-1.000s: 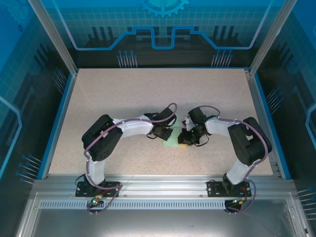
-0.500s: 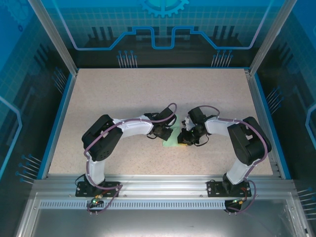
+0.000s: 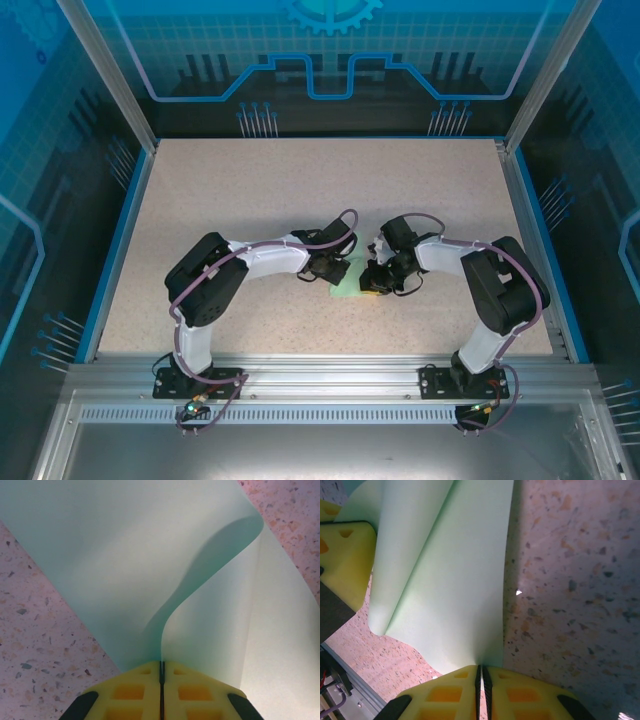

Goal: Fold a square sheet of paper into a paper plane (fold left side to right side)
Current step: Fold the triangle a second time at the center of the table.

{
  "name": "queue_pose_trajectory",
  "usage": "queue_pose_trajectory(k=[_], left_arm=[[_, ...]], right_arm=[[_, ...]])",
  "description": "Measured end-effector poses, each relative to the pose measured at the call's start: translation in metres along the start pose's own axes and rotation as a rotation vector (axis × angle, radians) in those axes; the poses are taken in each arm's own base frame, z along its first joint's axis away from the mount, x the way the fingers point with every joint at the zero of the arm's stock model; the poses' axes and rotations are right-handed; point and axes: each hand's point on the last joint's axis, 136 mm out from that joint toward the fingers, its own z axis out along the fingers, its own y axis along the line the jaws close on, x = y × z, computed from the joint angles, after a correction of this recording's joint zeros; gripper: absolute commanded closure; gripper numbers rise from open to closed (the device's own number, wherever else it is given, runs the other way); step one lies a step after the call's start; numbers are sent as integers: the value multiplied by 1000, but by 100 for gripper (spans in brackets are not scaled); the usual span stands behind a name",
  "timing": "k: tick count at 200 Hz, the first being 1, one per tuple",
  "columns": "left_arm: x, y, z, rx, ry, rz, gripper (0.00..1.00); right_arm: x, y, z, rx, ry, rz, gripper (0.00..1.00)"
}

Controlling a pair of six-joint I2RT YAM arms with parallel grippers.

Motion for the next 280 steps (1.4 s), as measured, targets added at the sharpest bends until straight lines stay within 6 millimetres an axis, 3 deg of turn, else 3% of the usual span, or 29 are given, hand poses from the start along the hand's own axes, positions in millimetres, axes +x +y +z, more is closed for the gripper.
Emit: queue_pose_trajectory(k=[81,115,162,233,280], left_arm=[[0,0,0,3,-10,-1,92],[0,0,0,5,-16,-5,92],[1,0,0,7,-23,-9,92],[0,0,0,9,-29,-10,92],[1,-1,0,12,-29,-9,92]], right_arm=[[0,2,-1,-10,2,-5,84],[-3,6,-9,-30,-17,-7,84],[-26,18,-25,-130,-96,23,87],[-76,46,-25,-228,-176,52,87],[-80,44,-12,-225,-158,75,87]])
